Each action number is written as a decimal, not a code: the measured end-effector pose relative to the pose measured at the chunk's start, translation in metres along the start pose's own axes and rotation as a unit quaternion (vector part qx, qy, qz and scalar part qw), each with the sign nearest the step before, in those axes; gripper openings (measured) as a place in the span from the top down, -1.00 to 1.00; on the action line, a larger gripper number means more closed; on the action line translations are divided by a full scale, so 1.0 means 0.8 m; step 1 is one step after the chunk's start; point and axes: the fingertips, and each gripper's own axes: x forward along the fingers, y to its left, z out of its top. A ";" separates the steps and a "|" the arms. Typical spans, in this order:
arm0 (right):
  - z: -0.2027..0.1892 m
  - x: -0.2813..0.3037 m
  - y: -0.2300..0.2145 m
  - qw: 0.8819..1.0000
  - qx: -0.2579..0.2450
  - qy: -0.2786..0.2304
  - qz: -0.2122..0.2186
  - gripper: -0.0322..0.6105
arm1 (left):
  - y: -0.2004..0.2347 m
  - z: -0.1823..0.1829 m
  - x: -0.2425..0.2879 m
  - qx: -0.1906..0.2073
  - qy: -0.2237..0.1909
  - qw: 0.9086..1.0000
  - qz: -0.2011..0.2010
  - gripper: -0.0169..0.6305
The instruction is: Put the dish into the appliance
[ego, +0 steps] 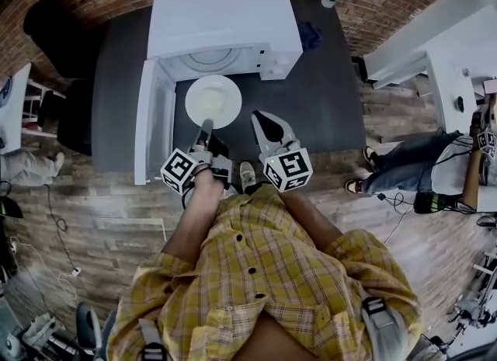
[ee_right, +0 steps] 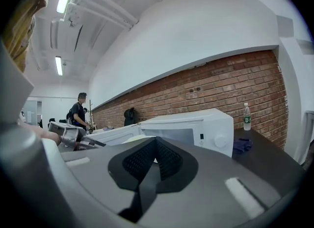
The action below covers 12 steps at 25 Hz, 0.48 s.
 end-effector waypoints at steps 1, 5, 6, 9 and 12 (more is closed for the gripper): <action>0.000 0.001 -0.003 1.000 0.001 0.000 0.000 0.89 | 0.001 0.001 0.004 0.000 -0.001 1.000 0.001 0.92; -0.003 0.009 -0.012 1.000 0.005 0.001 0.001 0.89 | 0.009 0.007 0.019 -0.006 -0.005 1.000 0.006 0.92; -0.004 0.012 -0.014 1.000 0.005 0.001 0.002 0.89 | 0.012 0.009 0.023 -0.008 -0.007 1.000 0.008 0.92; -0.005 0.016 -0.017 1.000 0.005 0.001 0.004 0.89 | 0.019 0.015 0.032 -0.011 -0.012 1.000 0.013 0.92; -0.004 0.017 -0.026 1.000 0.007 0.000 0.002 0.89 | 0.023 0.017 0.043 -0.013 -0.015 1.000 0.012 0.92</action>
